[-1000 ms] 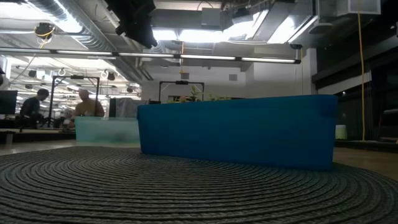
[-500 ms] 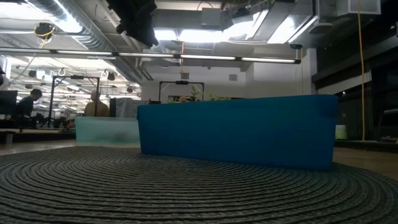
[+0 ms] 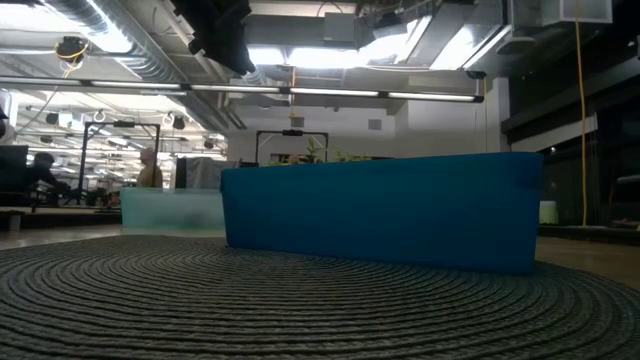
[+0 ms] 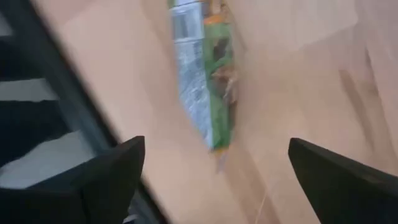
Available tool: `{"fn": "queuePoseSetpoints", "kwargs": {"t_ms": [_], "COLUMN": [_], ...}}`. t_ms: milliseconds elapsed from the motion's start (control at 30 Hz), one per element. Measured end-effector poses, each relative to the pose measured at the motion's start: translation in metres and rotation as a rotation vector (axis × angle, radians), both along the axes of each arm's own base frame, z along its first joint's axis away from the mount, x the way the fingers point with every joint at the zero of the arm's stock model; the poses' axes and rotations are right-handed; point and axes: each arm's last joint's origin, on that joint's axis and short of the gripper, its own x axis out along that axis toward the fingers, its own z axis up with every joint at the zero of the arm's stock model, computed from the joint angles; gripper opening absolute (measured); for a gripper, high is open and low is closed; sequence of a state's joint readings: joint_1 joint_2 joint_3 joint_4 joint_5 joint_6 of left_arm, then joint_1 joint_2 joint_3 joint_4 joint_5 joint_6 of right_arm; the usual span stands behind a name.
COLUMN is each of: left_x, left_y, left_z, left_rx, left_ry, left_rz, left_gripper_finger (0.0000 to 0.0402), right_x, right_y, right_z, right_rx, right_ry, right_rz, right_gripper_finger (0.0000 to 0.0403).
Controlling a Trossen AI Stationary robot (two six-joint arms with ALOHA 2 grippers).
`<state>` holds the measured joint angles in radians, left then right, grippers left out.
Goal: Pick and place Granola Bars by type
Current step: Put the yellow granola bar into the yellow bin
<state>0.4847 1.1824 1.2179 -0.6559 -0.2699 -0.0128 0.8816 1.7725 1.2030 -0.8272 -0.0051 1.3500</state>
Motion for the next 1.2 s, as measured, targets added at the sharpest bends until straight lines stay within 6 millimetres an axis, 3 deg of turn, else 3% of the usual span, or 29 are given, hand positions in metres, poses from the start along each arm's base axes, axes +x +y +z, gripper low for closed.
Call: {"fn": "queuePoseSetpoints", "kwargs": {"t_ms": [333,467,633,1000,1067,1200], "left_x": [0.0,0.0,0.001,0.001,0.001,0.001], "left_y": [0.0,0.0,-0.001,-0.001,-0.001,-0.001], "left_z": [0.0,0.0,0.0,0.0,0.0,0.0], "left_rx": [-0.004,-0.013,-0.025,-0.01,-0.006,-0.004], "left_ry": [-0.004,-0.013,-0.019,-0.004,0.0,0.002], "left_rz": [0.001,0.002,-0.013,-0.028,-0.032,-0.034], "left_gripper_finger": [0.0148,0.0148,0.0148,0.0148,0.0148,0.0148], "right_x": [0.005,0.006,0.006,0.006,0.006,0.007], "right_y": [0.006,0.006,0.006,0.007,0.007,0.009], "right_z": [-0.036,-0.041,-0.041,-0.041,-0.04,-0.036], "right_rx": [-0.098,-0.107,-0.107,-0.1,-0.087,-0.063], "right_ry": [0.057,0.063,0.062,0.071,0.082,0.087], "right_rz": [0.065,0.076,0.079,0.122,0.124,0.127], "right_gripper_finger": [0.0398,0.0375,0.0299,0.005,0.0028,0.0027]}}
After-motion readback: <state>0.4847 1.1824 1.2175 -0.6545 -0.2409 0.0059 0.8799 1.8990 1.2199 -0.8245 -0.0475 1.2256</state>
